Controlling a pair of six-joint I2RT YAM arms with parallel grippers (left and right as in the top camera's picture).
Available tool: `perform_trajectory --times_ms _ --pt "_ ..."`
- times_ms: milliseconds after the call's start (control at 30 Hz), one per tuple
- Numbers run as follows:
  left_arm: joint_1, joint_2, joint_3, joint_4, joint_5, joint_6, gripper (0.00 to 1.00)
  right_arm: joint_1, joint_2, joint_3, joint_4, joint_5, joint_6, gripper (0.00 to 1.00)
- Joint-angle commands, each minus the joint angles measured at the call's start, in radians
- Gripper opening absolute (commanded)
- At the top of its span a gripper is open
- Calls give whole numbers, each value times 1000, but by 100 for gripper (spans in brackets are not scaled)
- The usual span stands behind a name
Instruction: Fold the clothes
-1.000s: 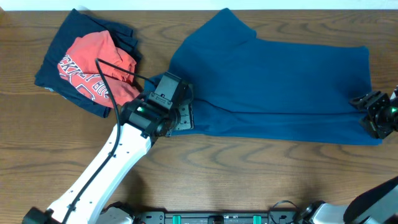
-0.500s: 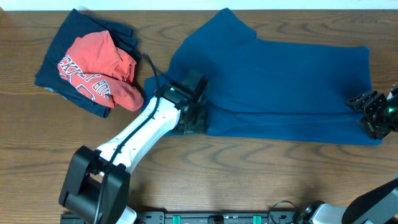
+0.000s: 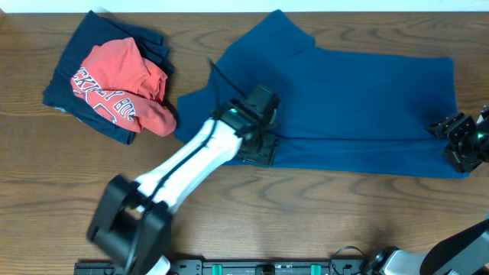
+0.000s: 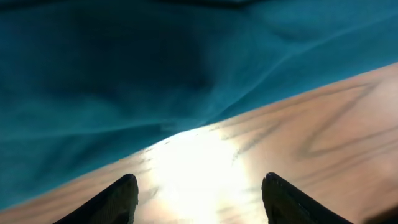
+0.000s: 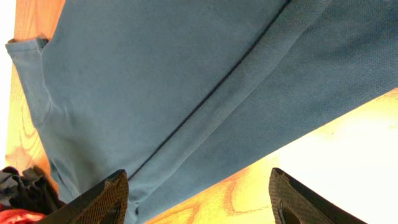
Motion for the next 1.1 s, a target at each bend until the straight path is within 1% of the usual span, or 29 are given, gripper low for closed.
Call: perform_trajectory --times_ms 0,100,200,267,300,367,433,500,600,733,867,1000,1033,1067 --pt "-19 67 -13 13 6 16 62 7 -1 12 0 8 -19 71" --pt "-22 109 -13 12 6 16 59 7 -1 12 0 8 -18 71" --pt "-22 122 -13 16 0 16 54 7 -1 12 1 8 -18 71" --pt "-23 122 -13 32 -34 16 49 7 -1 12 1 8 -18 71" --pt "-23 122 -13 48 -47 16 45 7 -1 12 1 8 -18 71" --pt "-23 122 -13 74 -48 16 41 7 -1 12 1 8 -18 71" --pt "-23 122 -13 93 -48 16 39 7 -1 12 0 8 -18 71" --pt "-23 122 -13 99 -66 16 36 7 -1 12 -2 8 -18 71" --pt "-23 122 -13 98 -97 17 36 7 -1 12 -2 8 -18 71" --pt "-23 127 -14 98 -97 17 35 7 -1 12 -2 8 -18 71" --pt "-23 141 -15 99 -98 17 31 7 -1 12 -2 8 -18 72" --pt "-23 168 -15 102 -111 36 19 7 -1 12 -2 8 -18 72" --pt "-22 171 -15 101 -110 35 11 7 -1 12 -1 7 -18 72" --pt "-22 171 -15 98 -107 36 6 7 -1 12 0 7 -18 72"
